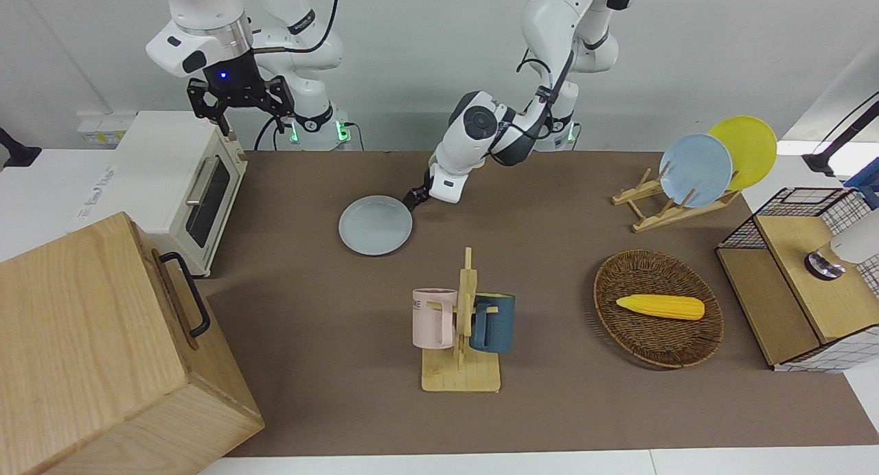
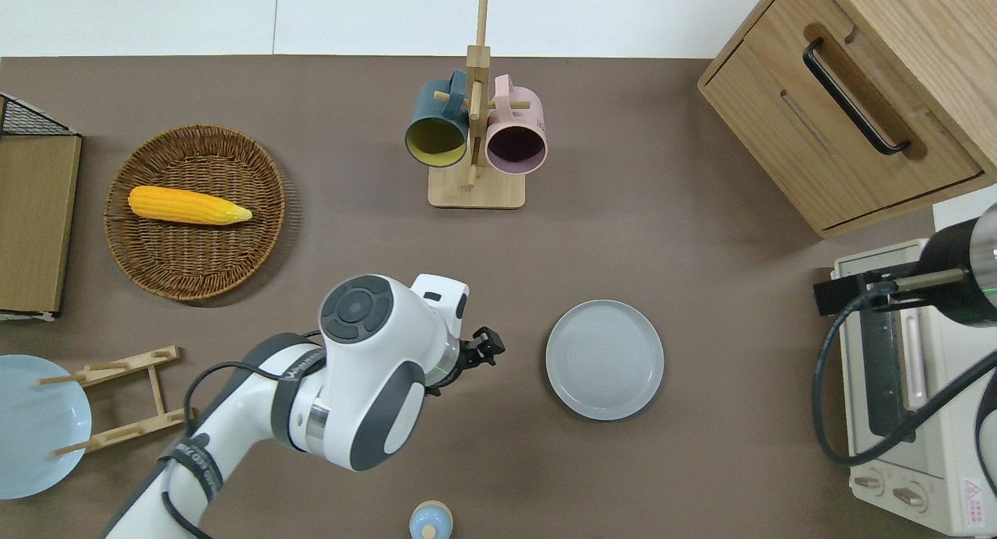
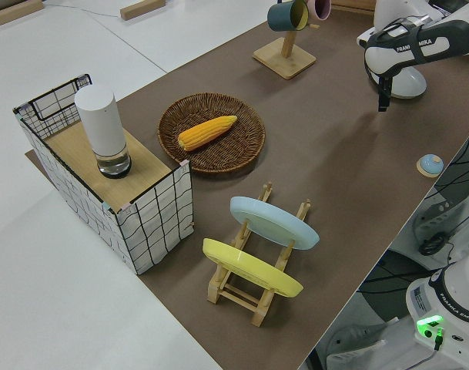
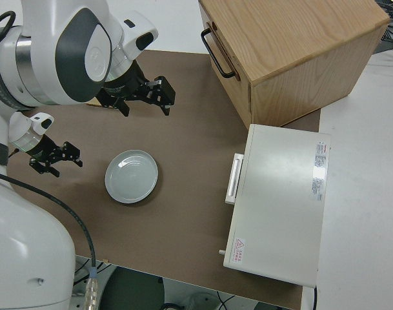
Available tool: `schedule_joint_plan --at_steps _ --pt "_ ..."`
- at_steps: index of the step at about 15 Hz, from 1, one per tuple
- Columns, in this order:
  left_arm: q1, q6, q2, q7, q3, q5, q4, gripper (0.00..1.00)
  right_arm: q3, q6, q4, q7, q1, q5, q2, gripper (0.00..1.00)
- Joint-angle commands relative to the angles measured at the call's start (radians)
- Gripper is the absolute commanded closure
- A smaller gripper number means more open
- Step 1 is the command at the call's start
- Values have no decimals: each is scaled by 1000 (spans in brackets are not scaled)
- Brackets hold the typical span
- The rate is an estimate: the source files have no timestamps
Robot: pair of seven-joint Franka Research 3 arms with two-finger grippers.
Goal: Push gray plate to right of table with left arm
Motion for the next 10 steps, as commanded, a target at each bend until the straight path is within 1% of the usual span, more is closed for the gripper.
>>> schedule_joint_plan --at_steps 1,4,6,8,10 --pt "1 -164 -120 163 129 2 2 15 1 -1 -4 -20 -7 2 -7 5" --pt "1 -269 -157 258 231 4 39 15 1 -1 -4 -20 -7 2 -7 5" --pt "1 -305 -160 293 280 45 79 13 1 -1 -4 -20 -7 2 -7 5" --pt "1 -340 -160 321 297 108 123 13 1 -1 -4 -20 -7 2 -7 5" --pt "1 -372 -160 334 308 143 164 13 2 -1 -4 -20 -7 2 -7 5"
